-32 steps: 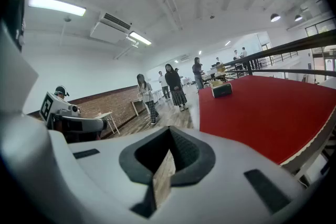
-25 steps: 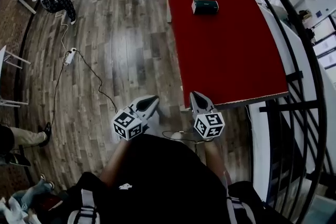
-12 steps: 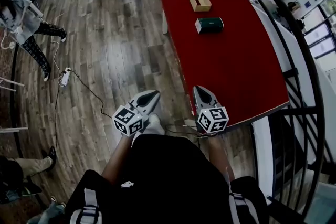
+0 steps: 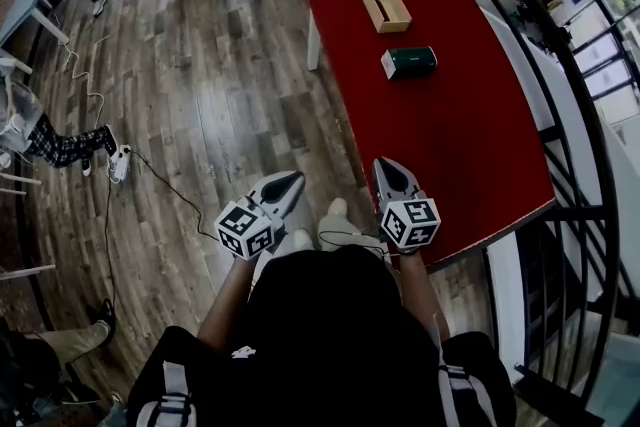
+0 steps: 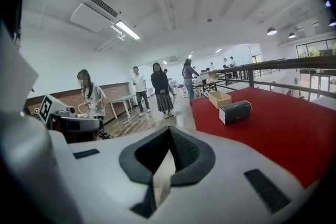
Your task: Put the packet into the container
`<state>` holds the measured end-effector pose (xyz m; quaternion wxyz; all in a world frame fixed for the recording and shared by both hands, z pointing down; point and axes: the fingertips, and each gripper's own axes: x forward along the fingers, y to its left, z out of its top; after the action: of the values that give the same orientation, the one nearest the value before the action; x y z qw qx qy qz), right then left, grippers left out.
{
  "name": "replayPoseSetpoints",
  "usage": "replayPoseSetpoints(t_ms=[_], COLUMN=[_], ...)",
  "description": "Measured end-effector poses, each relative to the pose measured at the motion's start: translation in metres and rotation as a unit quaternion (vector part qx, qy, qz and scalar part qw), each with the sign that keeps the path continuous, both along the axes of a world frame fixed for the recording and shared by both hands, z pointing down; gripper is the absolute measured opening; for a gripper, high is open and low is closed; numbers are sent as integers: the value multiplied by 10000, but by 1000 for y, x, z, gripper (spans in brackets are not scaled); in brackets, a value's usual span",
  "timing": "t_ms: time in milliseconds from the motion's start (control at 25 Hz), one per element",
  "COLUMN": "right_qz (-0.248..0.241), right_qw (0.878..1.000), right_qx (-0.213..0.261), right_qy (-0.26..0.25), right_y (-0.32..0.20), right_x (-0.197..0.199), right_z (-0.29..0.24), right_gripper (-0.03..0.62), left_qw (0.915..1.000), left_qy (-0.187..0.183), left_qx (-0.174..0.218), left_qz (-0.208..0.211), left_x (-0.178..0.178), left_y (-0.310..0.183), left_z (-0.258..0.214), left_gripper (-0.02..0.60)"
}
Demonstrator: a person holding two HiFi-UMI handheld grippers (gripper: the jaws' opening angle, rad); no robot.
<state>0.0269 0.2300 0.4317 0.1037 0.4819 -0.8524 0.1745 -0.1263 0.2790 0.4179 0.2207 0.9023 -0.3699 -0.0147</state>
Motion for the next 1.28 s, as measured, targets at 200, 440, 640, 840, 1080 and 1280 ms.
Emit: replayPoseSetpoints(t_ms=[200,440,640,840,1080,1280], right_qz=[147,299,294,449,656,803], right_qw=[9999,9995,9993,9984,9964,9949], right_qx=[15,-67,-184,-242,-369,-384], right_qy=[10,-114,-151,-229,-397,-477], right_y=[-38,-97,-158,-220,-265,-294], right_x=[0,9,17,38,70,93], right_z=[8,24,29,31,46,54], right_gripper=[21,21,21,21,21,21], left_qw=[9999,9995,9991,9982,9953,9915], left_qy=[2,-111,-179,-246,-453,-686], left_qx=[-48,-165,-223,-271,-439,-516], left_qz=[94,231,301,469,730,975], left_x=[-3,5,16,35,67,89], left_y=[-36,-95,-165,-226,-276,-315], left_z=[10,23,19,18,27,29], left_gripper=[14,14,14,14,14,14])
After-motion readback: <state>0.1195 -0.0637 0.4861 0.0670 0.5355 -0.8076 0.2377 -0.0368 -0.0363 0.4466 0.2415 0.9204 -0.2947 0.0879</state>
